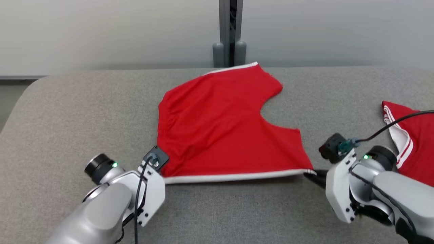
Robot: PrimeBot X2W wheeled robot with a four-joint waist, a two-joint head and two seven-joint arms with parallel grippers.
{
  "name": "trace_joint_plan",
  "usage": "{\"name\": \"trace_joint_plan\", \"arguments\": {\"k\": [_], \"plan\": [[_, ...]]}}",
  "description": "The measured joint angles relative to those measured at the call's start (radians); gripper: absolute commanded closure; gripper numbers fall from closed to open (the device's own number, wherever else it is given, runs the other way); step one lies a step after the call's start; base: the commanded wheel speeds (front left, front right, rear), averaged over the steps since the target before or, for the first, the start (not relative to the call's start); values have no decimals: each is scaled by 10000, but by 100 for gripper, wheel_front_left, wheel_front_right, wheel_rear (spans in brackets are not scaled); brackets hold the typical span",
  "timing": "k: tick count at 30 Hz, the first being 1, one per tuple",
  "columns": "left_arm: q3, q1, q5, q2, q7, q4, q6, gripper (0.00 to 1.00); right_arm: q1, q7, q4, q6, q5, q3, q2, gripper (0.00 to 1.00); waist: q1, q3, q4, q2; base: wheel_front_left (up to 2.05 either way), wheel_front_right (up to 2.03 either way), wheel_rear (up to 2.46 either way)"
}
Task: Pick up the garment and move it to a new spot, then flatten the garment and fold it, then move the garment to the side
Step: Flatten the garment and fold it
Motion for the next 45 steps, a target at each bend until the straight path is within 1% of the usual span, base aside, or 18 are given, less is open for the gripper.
{"name": "trace_joint_plan", "arguments": {"k": [4, 7, 13, 16, 20, 24, 25, 28, 30, 31, 35, 39, 45], "plan": [[-669, 453, -1120, 838, 934, -1358, 0, 100, 465, 771, -823, 2, 305, 8, -391, 100, 0, -377, 32, 0, 0, 0, 0], [-980, 699, -1689, 1551, 1392, -2441, -2, 100, 851, 1304, -1411, 2, 493, 4, -683, 100, -1, -645, 80, 0, 0, 0, 0], [-1223, 1503, -2382, 2849, 2322, -4635, 6, 100, 1675, 2188, -2437, 2, 849, 10, -1262, 100, 0, -1069, 197, 0, 0, 0, 0], [-1279, 1906, -2452, 3519, 2621, -5785, 190, 100, 2042, 2523, -2955, 2, 1020, 4, -1546, 100, 0, -1192, 251, 0, 0, 0, 0], [-1507, 2482, -2468, 4309, 3168, -7311, 537, 100, 2545, 3068, -3678, 2, 800, 12, -1866, 100, 0, -1267, 303, 0, 0, 0, 0], [-1544, 2949, -2623, 4882, 3609, -8598, 1057, 100, 2921, 3331, -4307, 2, 892, 25, -2109, 100, 0, -1295, 331, 0, 0, 0, 0], [-1521, 3119, -2748, 5043, 3720, -9100, 1285, 100, 2938, 3358, -4498, 0, 920, -25, -2169, 100, 0, -1278, 337, 0, 0, 0, 0], [-1266, 3286, -3108, 5139, 3739, -9570, 1613, 100, 2956, 3264, -4573, 0, 953, -228, -2165, 100, 0, -1233, 350, 0, 0, 0, 0], [-984, 3446, -3634, 5122, 3685, -9770, 1822, 100, 2931, 3149, -4566, 0, 943, -420, -2155, 100, 0, -1200, 371, 0, 0, 0, 0], [-677, 3597, -4182, 5070, 3651, -9898, 1981, 100, 2876, 3010, -4546, 0, 978, -658, -2104, 100, 0, -1161, 402, 0, 0, 0, 0], [40, 3878, -5582, 4999, 3628, -10092, 2157, 100, 2748, 2757, -4387, 0, 1327, -1162, -2023, 100, 0, -1052, 477, 0, 0, 0, 0], [727, 3938, -6485, 4926, 3590, -10096, 2374, 100, 2369, 2441, -4138, 0, 1425, -1687, -2008, 100, 0, -797, 584, 0, 0, 0, 0], [1933, 3985, -8460, 4236, 3371, -9956, 2504, 100, 1837, 2006, -3643, 0, 1680, -2309, -1866, 100, 0, -334, 820, 0, 0, 0, 0]]}}
